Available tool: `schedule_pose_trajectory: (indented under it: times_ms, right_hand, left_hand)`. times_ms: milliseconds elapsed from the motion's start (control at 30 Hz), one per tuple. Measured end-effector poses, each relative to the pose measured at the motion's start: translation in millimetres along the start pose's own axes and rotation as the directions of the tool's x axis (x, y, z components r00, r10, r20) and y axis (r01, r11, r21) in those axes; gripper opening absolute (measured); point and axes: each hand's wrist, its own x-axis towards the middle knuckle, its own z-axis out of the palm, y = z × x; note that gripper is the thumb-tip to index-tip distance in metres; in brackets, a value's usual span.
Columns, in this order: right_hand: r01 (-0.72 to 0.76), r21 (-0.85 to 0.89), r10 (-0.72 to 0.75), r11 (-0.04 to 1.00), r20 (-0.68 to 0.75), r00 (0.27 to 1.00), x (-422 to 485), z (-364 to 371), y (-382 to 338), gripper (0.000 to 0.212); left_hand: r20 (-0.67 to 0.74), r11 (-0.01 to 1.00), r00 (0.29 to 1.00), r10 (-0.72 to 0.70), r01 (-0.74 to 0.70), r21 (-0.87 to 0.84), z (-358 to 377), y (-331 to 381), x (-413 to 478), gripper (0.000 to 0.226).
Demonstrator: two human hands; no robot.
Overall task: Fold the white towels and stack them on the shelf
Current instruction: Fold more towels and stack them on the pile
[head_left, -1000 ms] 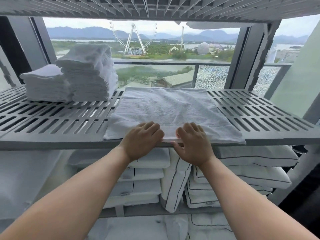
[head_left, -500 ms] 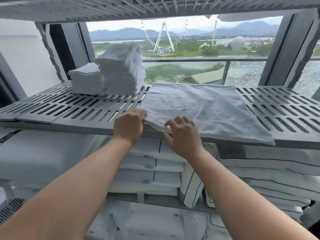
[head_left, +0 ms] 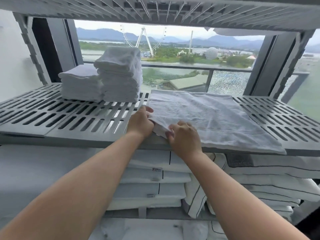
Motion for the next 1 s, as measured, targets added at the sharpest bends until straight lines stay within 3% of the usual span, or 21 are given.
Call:
schedule_pose_trajectory:
  times_ms: [100,167,267,367,433,533,700,933,1000]
  right_hand:
    - [-0.064,-0.034,0.063,0.997,-0.022,0.998,3,4,-4,0.028]
    - [-0.094,-0.091,0.091,0.991,-0.036,0.995,5,6,-8,0.035]
    - [-0.149,-0.067,0.147,0.987,-0.034,0.988,6,5,-12,0.043]
    - [-0.168,-0.071,0.168,0.983,-0.008,0.986,5,4,-14,0.047]
    - [-0.198,-0.051,0.198,0.979,0.003,0.980,5,3,-16,0.050]
    - [-0.301,0.050,0.302,0.952,-0.010,0.953,8,2,-18,0.054]
    - [-0.408,0.176,0.415,0.896,-0.003,0.910,14,2,-17,0.058]
    - [-0.378,0.194,0.385,0.905,-0.002,0.923,8,6,-13,0.054]
    - [-0.353,0.173,0.358,0.920,-0.001,0.934,6,6,-12,0.052]
  left_hand:
    - [0.073,0.969,0.997,-0.037,0.054,-0.242,-5,2,7,0.025]
    - [0.108,0.950,0.992,-0.071,0.100,-0.296,-11,0,9,0.016]
    - [0.059,0.999,0.998,-0.034,0.032,0.021,-21,-10,12,0.027]
    - [0.115,0.957,0.984,-0.134,0.098,0.271,-23,-21,13,0.046]
    - [0.165,0.925,0.979,-0.118,0.048,0.378,-16,-23,15,0.051]
    - [0.223,0.898,0.972,-0.071,-0.035,0.439,-1,-19,15,0.048]
    - [0.186,0.899,0.971,-0.150,0.055,0.434,9,-17,13,0.055]
    - [0.164,0.948,0.985,-0.055,0.000,0.319,-12,-9,-9,0.017]
    - [0.165,0.953,0.985,-0.055,0.002,0.304,-21,-8,-21,0.018]
